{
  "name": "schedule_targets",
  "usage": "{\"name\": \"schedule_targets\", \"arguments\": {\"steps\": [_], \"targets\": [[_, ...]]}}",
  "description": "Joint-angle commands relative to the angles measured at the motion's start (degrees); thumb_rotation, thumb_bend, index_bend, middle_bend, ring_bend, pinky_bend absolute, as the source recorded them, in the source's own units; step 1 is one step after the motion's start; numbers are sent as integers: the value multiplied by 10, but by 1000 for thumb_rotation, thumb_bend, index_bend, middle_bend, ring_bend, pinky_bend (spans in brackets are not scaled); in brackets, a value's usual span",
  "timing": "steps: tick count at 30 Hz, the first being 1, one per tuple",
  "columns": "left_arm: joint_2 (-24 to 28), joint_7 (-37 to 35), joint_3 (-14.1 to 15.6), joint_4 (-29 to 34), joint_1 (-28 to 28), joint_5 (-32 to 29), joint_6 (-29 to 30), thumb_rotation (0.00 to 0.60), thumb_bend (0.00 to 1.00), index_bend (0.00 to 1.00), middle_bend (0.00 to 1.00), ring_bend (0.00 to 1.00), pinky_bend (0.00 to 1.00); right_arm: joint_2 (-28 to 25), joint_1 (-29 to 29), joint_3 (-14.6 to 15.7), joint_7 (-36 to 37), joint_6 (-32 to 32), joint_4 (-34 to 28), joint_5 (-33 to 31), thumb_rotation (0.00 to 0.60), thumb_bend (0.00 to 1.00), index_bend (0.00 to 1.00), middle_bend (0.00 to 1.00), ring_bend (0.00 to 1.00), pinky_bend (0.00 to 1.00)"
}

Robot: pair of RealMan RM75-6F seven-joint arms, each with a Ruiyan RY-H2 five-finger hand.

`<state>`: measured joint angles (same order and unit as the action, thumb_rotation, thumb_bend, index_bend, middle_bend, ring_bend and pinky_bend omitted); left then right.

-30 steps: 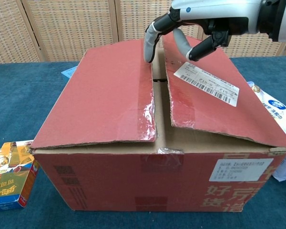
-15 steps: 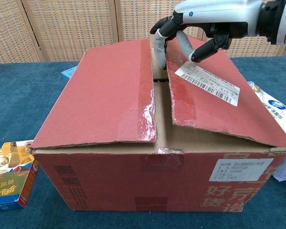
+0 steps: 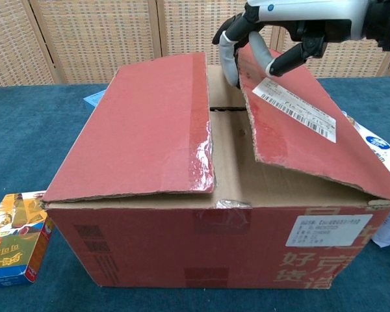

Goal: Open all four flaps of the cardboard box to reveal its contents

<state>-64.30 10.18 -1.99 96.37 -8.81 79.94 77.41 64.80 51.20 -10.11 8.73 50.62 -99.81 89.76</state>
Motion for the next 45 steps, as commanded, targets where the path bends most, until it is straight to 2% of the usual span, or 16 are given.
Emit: {"name": "schedule_targets", "arguments": {"steps": [1,13,31,45], "targets": [[1,0,0,-1,0,1,2,600,643,0,0,0,0,-18,-3,-2,-5,5,-12,2,600,1000,509,536,128,0],[2,3,-1,2,1,6,10,600,643,0,0,0,0,-99,-16,-12,-28,13,-49,-11,600,1000,510,536,131,0],[3,2,-2,2,1,10,16,600,643,1,0,0,0,-207,-37,-30,-22,17,-73,-23,600,1000,510,534,132,0],[6,1,0,-6,1,15,16,600,643,3,0,0,0,-244,-67,-16,-18,22,-59,-11,600,1000,510,508,132,0]]}}
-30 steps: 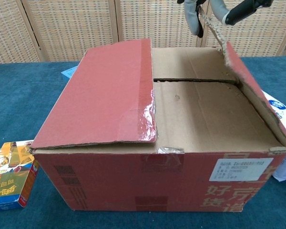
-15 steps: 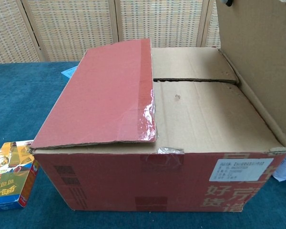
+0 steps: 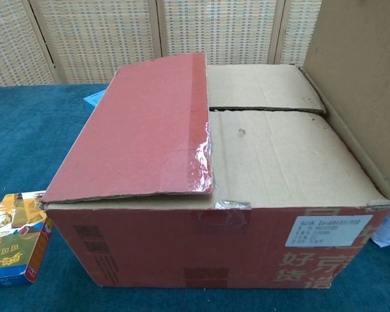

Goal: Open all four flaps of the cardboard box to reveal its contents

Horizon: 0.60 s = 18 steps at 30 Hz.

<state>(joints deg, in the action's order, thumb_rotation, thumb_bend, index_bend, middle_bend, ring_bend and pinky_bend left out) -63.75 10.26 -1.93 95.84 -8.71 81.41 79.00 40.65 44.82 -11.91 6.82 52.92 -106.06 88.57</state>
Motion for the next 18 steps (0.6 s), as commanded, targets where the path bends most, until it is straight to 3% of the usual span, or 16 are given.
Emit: {"name": "schedule_targets", "arguments": {"steps": [1,18], "targets": [[1,1,-1,-1,0,0,1,600,643,3,0,0,0,-3,-4,3,2,-1,5,1,600,1000,510,504,132,0],[8,5,-5,-4,-5,18,12,600,643,4,0,0,0,-17,-30,7,32,23,33,16,600,1000,510,458,126,0]]}}
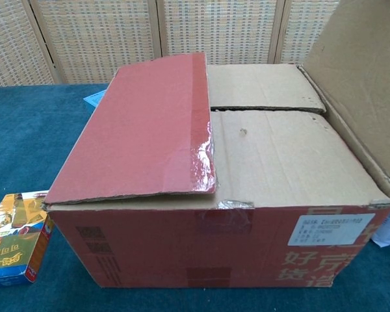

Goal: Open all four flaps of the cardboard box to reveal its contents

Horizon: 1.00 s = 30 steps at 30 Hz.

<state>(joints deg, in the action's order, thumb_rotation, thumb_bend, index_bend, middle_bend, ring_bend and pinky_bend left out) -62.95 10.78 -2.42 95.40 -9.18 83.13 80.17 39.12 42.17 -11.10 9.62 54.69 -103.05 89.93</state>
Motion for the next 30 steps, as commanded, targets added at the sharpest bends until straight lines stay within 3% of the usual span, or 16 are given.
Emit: {"name": "schedule_targets", "arguments": {"steps": [1,14,18,24,28,30], "targets": [[1,0,0,1,0,1,2,600,643,4,0,0,0,-3,-5,-2,8,9,5,3,600,1000,510,458,126,0],[11,7,-3,9,-9,17,2,600,644,5,0,0,0,1,-27,6,35,28,27,11,600,1000,482,435,126,0],[28,-9,-7,14,-24,42,-4,600,646,5,0,0,0,11,-38,13,34,35,26,8,600,1000,370,355,116,0],[70,-41,-14,31,-62,87,-32,600,644,5,0,0,0,38,-68,22,-2,61,12,-14,600,994,178,206,21,0],[96,-53,-21,43,-96,116,-59,600,600,5,0,0,0,59,-95,28,-45,85,-10,-45,600,851,74,90,0,0],[108,-66,-25,49,-115,129,-76,600,565,5,0,0,0,70,-109,30,-73,98,-23,-65,600,829,33,44,0,0]]}}
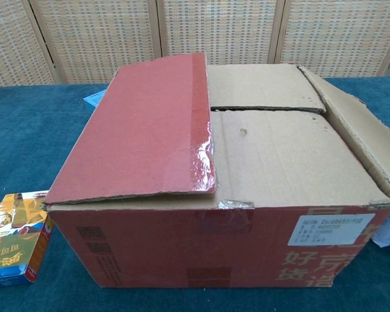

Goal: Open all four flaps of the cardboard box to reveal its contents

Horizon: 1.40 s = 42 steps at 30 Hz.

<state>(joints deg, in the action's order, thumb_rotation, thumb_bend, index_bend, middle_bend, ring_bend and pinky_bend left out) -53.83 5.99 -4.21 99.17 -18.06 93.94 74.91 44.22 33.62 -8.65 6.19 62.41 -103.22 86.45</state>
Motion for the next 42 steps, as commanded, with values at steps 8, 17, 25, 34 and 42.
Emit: {"name": "schedule_targets", "arguments": {"steps": [8,17,25,34,42], "targets": [[43,-67,-28,21,-91,60,-65,592,413,5,0,0,0,51,-67,14,-115,68,-61,-88,600,827,0,0,0,0],[59,-131,-47,43,-183,97,-139,350,550,5,0,0,0,73,-100,27,-158,95,-73,-116,600,827,0,0,0,0],[56,-194,-72,66,-294,98,-247,296,788,39,0,0,0,92,-121,30,-176,117,-72,-124,600,852,0,0,0,0],[-1,-236,-91,52,-398,72,-343,263,880,217,105,30,0,110,-131,25,-171,124,-61,-129,600,852,0,0,0,0],[-63,-227,-99,26,-459,39,-392,263,906,322,216,114,0,115,-135,21,-164,123,-56,-127,600,852,0,0,0,0]]}}
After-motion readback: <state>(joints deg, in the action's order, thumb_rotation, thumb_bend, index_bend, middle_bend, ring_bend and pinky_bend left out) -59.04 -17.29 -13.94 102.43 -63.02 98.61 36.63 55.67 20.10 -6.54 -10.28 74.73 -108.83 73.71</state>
